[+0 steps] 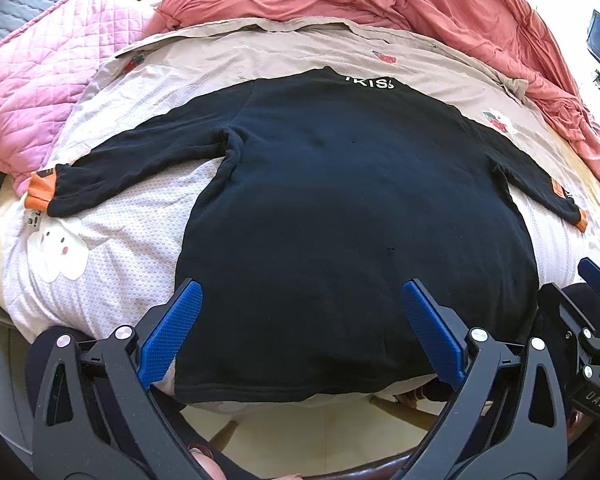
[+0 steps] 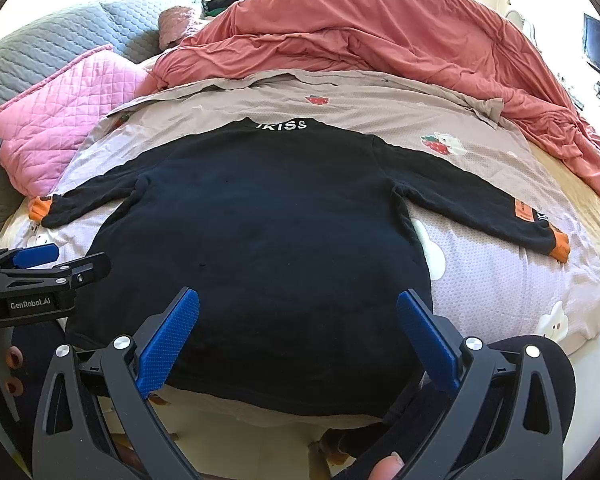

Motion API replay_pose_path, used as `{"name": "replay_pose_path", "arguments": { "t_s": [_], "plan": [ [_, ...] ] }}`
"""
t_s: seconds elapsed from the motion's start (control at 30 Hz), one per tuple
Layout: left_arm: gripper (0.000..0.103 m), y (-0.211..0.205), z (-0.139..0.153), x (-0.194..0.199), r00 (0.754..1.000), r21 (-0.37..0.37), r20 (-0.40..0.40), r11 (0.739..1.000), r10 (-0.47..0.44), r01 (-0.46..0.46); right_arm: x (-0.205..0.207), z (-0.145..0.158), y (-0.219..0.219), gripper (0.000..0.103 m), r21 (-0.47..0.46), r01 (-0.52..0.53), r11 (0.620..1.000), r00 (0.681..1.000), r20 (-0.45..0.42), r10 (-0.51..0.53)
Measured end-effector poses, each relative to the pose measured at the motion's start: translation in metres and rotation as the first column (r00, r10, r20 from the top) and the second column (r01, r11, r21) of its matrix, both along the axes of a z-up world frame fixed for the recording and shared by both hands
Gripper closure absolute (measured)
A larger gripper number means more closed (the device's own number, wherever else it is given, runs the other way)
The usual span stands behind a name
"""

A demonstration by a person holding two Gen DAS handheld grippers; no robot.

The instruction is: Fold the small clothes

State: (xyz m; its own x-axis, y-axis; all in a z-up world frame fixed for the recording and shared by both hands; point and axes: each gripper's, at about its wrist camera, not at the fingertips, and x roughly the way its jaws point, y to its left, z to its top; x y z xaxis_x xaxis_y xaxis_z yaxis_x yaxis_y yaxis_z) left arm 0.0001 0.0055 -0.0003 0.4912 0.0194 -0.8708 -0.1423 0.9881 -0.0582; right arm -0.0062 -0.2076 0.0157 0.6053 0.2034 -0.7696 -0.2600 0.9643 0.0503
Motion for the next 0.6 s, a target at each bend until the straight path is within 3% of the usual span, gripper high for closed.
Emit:
{"name": "replay_pose_path", "arguments": {
  "t_s": [0.6],
  "plan": [
    [0.009, 0.0005, 0.0034, -0.0003, 1.0, 0.0, 0.002, 1.0, 0.003, -0.003, -0.0004, 0.0007, -0.0016, 0.004, -0.003, 0.001, 1.0, 1.0, 0.004, -0.001]
  ]
}}
